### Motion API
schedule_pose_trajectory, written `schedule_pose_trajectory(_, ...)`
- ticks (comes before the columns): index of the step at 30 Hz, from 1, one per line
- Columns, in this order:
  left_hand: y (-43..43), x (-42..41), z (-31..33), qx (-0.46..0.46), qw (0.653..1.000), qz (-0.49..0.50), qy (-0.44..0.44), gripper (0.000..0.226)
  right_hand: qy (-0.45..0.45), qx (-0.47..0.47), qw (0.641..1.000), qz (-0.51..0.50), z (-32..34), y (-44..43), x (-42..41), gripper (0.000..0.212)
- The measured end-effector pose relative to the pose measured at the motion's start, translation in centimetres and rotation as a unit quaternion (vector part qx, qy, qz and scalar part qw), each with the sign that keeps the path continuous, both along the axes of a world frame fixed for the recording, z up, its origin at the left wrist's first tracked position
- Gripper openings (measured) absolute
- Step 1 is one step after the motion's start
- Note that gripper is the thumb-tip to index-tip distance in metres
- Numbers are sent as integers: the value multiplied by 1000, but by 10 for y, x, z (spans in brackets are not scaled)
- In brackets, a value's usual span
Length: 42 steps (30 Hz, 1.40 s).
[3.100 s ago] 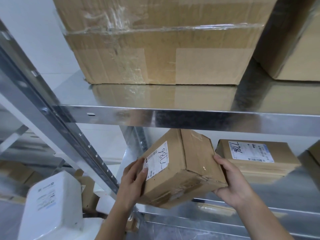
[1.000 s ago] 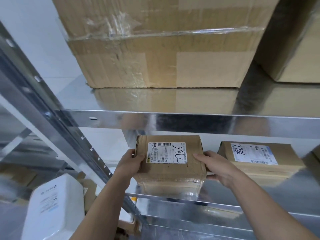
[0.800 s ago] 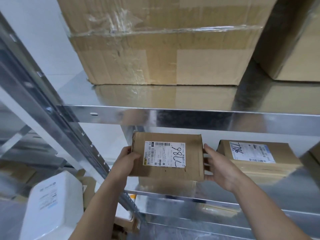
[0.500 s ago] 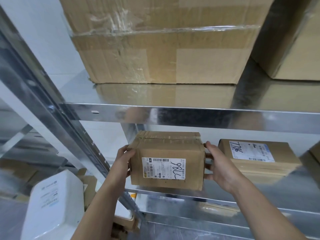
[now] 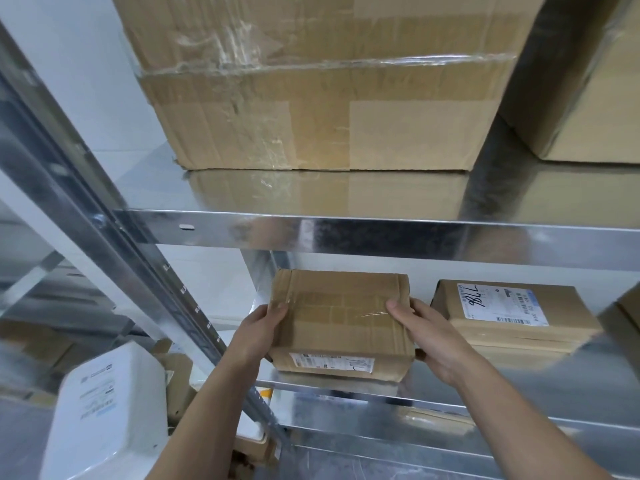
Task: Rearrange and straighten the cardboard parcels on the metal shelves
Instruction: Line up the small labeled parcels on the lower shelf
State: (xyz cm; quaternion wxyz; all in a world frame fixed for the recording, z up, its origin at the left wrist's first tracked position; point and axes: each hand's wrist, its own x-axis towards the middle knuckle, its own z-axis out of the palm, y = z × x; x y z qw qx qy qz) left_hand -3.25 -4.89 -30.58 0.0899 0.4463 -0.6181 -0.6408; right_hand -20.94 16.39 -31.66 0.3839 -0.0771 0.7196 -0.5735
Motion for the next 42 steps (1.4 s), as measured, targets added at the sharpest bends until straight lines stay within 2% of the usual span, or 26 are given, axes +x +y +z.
schedule_pose_trajectory(4,-2,-6,-8,-10,999,-1,-35,35,-3,0,1000,-2,-3,-4,2,34)
schedule_pose_trajectory(12,-7,-15,-13,-70,995,-2,-72,23,49,51,997,-8,-22,-9,-6,48)
schedule_pose_trajectory(17,-8,-20,-16,-96,992,5,-86,11,53,59,997,-23,-28,-12,-9,27)
schedule_pose_trajectory(25,-2,-24,-14,-124,988,7,-94,10,69,79,994,-21,-27,-16,-10,15)
schedule_pose_trajectory(28,-1,-24,-12,-127,987,0,-97,13,74,80,994,-12,-25,-16,-9,18)
schedule_pose_trajectory(32,-2,-18,-9,-113,991,-11,-74,14,73,72,995,8,-18,-7,-9,29)
schedule_pose_trajectory(36,-2,-8,-5,-57,998,7,14,14,67,8,998,-2,-3,-2,-8,28)
schedule_pose_trajectory(39,-1,-3,5,-22,998,6,63,40,5,-58,998,-38,7,0,-8,32)
schedule_pose_trajectory(40,-1,-2,9,-19,997,-3,74,41,-12,-82,995,-54,10,1,-9,31)
schedule_pose_trajectory(42,-1,1,14,-17,995,-14,97,27,-28,-102,991,-77,14,3,-9,26)
